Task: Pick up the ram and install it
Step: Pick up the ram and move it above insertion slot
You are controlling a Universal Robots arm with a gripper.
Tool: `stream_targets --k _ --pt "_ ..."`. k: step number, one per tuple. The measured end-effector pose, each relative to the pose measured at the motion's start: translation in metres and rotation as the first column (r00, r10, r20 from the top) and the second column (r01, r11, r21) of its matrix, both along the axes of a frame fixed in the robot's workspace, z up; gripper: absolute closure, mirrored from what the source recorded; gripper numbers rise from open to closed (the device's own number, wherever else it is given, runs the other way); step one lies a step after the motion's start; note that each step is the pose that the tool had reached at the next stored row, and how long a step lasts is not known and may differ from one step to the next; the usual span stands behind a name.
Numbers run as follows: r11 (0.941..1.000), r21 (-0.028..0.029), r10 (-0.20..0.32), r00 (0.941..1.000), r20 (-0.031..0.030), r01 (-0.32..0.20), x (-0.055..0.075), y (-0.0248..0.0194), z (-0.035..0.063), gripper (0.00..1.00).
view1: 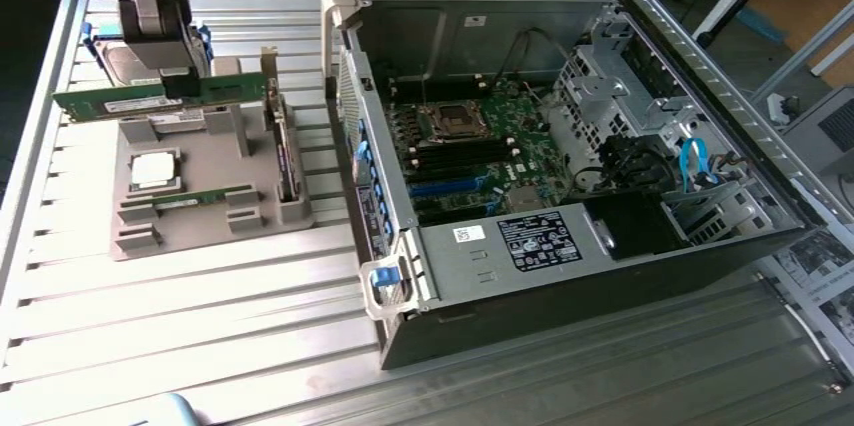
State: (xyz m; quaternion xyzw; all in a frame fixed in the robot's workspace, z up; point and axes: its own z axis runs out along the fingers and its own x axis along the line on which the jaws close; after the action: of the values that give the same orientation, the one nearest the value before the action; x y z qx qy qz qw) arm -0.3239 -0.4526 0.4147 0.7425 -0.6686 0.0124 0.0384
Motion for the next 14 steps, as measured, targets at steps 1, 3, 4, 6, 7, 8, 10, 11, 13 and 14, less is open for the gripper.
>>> stream_targets --k 1,3,4,6,7,8,10,11,13,14 --pt "1.0 -0.0027 0.0 1.0 0.0 0.0 0.0006 0.0 0.0 0.87" --pt "1.0 -0.0083 0.0 1.0 0.0 0.0 0.0019 0.0 0.0 0.87" --pt "0.9999 -0.0122 0.0 1.0 0.0 0.0 0.0029 0.0 0.0 0.87" --pt "0.9998 -0.0187 0.0 1.0 0.0 0.0 0.0043 0.0 0.0 0.87" --pt "0.9998 -0.0216 0.0 1.0 -0.0001 0.0 0.0049 0.0 0.0 0.87" --pt "0.9997 -0.0261 0.0 1.0 -0.0001 0.0 0.0057 0.0 0.0 0.87" --pt "0.9994 -0.0345 0.0 1.0 -0.0001 0.0 0.0075 0.0 0.0 0.87" --pt "0.9993 -0.038 0.0 1.0 0.0 0.0 0.0082 0.0 0.0 0.87" --pt "0.999 -0.0441 0.0 1.0 0.0 0.0 0.0096 0.0001 0.0 0.87" --pt "0.9989 -0.0474 0.0 1.0 0.0 0.0 0.0102 0.0001 0.0 0.87"
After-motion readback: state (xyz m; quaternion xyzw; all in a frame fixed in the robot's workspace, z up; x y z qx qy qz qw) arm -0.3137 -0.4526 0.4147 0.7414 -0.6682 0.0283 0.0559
